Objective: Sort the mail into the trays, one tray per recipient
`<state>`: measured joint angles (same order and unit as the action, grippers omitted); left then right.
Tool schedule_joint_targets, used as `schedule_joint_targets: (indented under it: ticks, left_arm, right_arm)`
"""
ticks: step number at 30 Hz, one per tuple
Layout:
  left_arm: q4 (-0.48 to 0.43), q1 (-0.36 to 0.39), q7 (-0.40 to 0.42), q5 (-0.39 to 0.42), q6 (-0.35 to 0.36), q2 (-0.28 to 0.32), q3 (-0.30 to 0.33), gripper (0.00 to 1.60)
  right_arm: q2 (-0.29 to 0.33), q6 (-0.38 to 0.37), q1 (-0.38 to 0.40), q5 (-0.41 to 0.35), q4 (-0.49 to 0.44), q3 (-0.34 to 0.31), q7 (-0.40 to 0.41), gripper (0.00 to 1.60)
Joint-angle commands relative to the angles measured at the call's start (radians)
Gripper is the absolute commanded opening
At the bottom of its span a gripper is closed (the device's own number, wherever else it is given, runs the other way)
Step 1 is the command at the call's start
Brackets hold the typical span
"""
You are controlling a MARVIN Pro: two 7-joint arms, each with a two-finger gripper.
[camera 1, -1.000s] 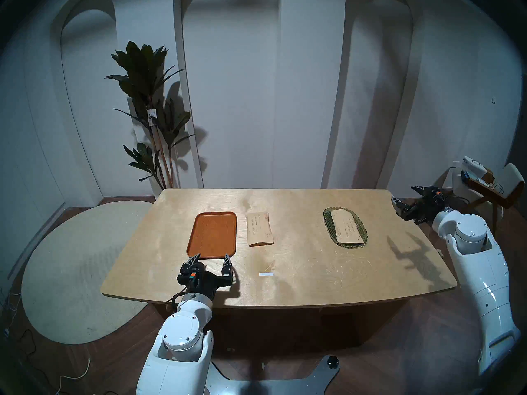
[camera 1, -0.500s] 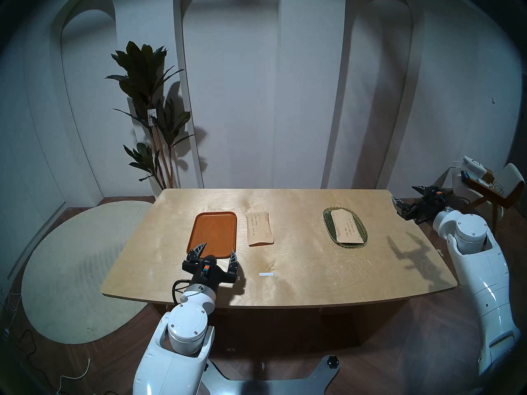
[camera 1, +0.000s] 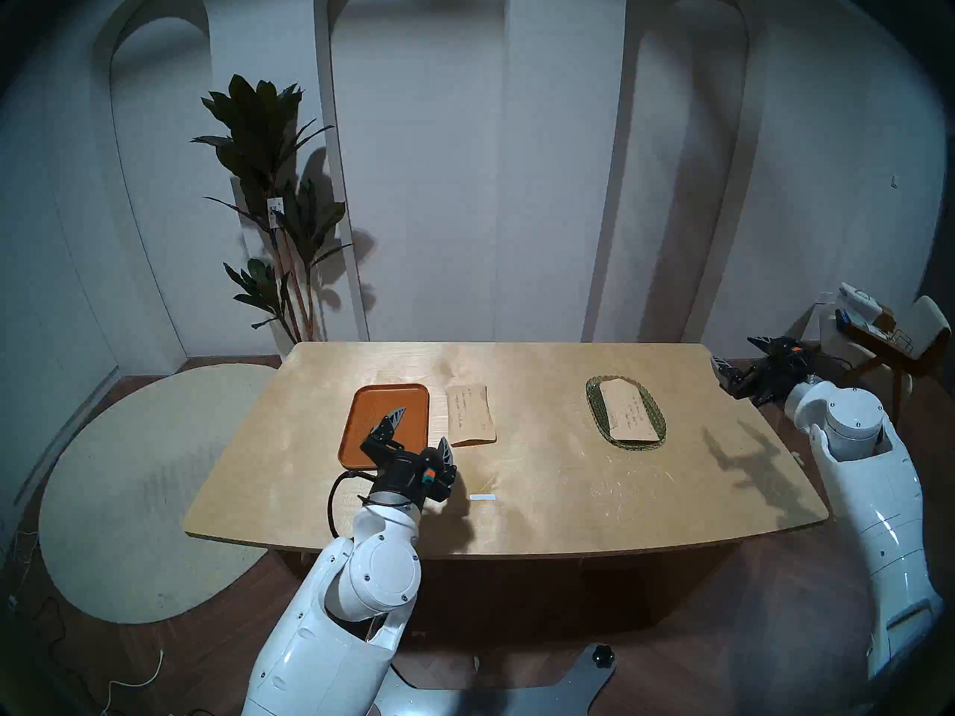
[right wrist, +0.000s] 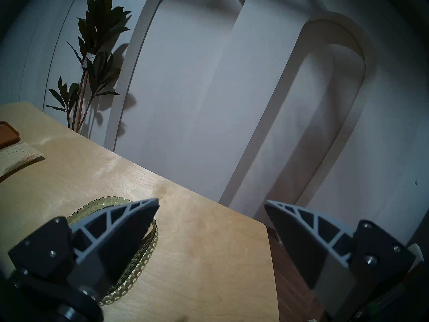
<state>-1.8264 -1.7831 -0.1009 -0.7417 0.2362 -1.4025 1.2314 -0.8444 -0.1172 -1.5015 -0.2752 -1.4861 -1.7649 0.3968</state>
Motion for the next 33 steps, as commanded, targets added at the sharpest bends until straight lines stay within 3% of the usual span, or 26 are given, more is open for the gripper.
schedule_joint_targets:
  ticks: [1,9,22,33]
  left_arm:
    - [-0.018,0.063,-0.006,-0.163,0.094,0.008,-0.084,1.6]
    - [0.048,0.167,0.122,-0.281,0.186,0.028,-0.161,1.6]
    - [0.071,0.279,0.318,-0.451,0.143,0.0,-0.176,1.6]
    - [0.088,0.382,0.55,-0.499,0.071,-0.006,-0.181,1.6]
  right_arm:
    - [0.008,0.01,0.01,0.001,-0.013,-0.008,0.0,1.6]
    - [0.009,0.011,0.009,0.0,-0.014,-0.008,-0.001,1.6]
    - [0.009,0.009,0.01,-0.001,-0.013,-0.007,-0.002,1.6]
    - [0.01,0.01,0.009,-0.002,-0.013,-0.006,-0.003,1.6]
